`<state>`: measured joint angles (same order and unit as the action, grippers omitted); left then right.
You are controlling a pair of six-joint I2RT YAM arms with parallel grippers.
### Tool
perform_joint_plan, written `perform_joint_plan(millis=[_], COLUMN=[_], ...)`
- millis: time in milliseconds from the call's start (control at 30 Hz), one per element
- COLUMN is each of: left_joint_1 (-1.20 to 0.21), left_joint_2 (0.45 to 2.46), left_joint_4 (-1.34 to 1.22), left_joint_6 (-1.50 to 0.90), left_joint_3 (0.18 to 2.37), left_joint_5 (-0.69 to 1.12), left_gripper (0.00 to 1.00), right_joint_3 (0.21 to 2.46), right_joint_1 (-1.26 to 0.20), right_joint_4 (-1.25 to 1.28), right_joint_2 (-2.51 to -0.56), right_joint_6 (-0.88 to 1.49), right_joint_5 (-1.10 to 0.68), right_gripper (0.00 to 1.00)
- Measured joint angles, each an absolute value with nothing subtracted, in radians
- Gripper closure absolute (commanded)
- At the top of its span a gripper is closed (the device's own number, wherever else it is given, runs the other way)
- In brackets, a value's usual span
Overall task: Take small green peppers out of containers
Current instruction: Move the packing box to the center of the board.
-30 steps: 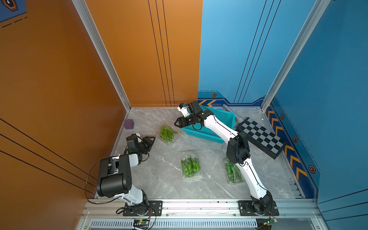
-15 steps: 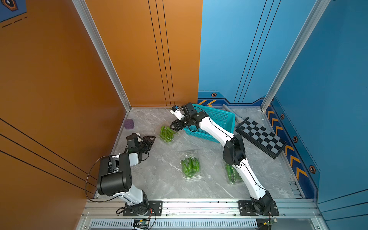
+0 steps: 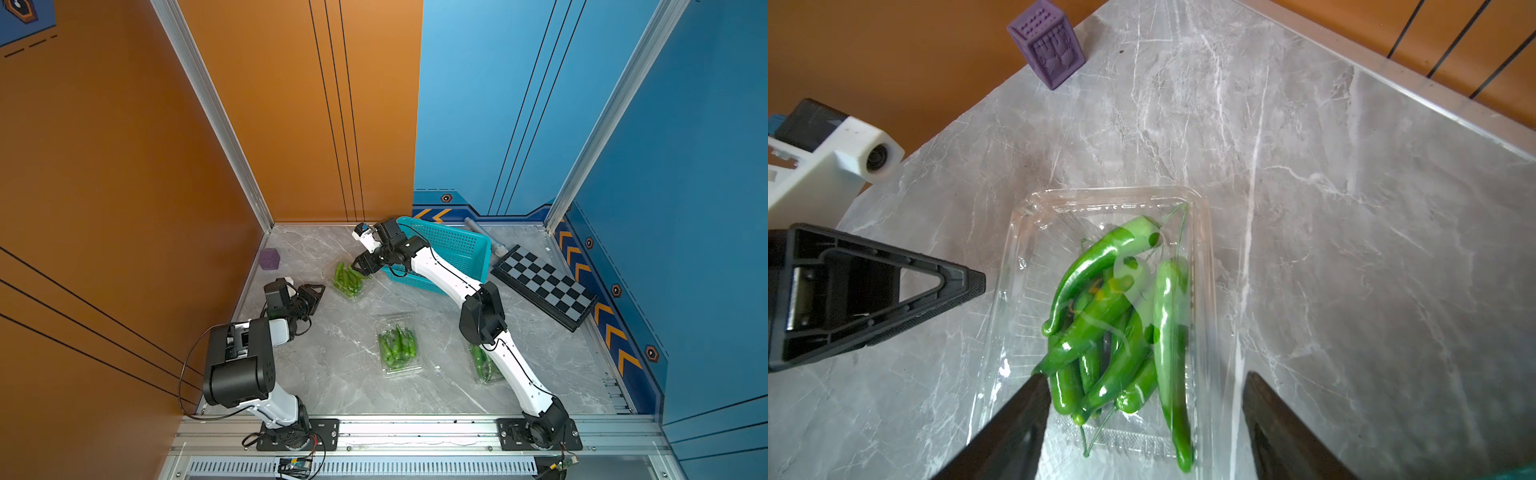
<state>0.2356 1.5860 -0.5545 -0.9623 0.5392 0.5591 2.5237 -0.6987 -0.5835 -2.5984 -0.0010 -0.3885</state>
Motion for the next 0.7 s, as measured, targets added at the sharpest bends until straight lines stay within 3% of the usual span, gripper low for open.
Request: perform_joint_plan(millis=[700], left_joint_1=[0.236], left_joint_2=[1.593], left_joint_4=[-0.554], left_joint_6=[-0.962], left_joint_3=[0.541], left_joint_5=[0.574], left_gripper=[0.57], right_joint_3=[2.534], right_joint_1=[-0.775], right_joint_4=[-0.577], right_joint_2=[-2.611], right_joint_6=[-0.035], right_joint_5=[-0.26], right_gripper=[0.26])
